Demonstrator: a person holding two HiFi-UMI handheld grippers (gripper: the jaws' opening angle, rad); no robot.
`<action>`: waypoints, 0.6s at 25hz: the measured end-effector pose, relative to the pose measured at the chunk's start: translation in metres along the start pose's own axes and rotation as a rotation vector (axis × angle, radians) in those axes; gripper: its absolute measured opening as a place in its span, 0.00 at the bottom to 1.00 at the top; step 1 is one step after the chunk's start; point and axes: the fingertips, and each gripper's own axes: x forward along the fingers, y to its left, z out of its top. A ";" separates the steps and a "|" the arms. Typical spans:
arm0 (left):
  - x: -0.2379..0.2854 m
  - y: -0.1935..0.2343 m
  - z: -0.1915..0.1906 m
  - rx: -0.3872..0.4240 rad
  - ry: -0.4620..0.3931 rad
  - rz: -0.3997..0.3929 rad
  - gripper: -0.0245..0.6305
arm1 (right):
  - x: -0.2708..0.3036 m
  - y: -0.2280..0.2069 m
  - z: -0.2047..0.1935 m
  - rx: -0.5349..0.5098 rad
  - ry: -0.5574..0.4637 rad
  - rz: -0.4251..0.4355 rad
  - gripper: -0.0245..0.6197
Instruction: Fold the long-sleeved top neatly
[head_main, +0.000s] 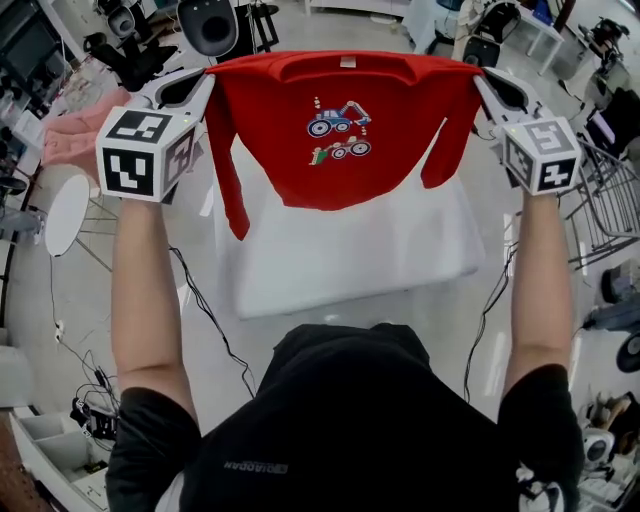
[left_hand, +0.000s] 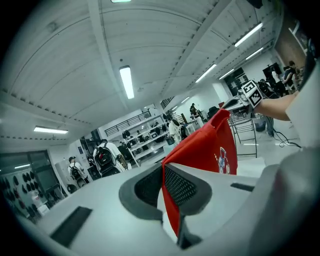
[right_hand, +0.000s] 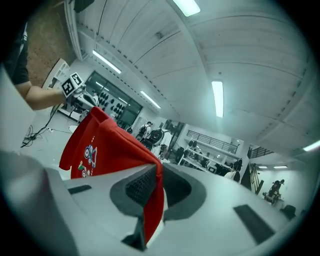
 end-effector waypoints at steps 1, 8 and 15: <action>-0.004 -0.003 0.003 -0.002 -0.002 0.004 0.06 | -0.005 -0.002 0.003 -0.003 -0.009 -0.006 0.10; -0.053 -0.024 0.006 -0.036 0.020 0.073 0.06 | -0.037 0.012 0.012 -0.055 -0.032 0.056 0.10; -0.108 -0.078 0.011 -0.039 0.067 0.159 0.06 | -0.092 0.020 0.009 -0.062 -0.064 0.135 0.10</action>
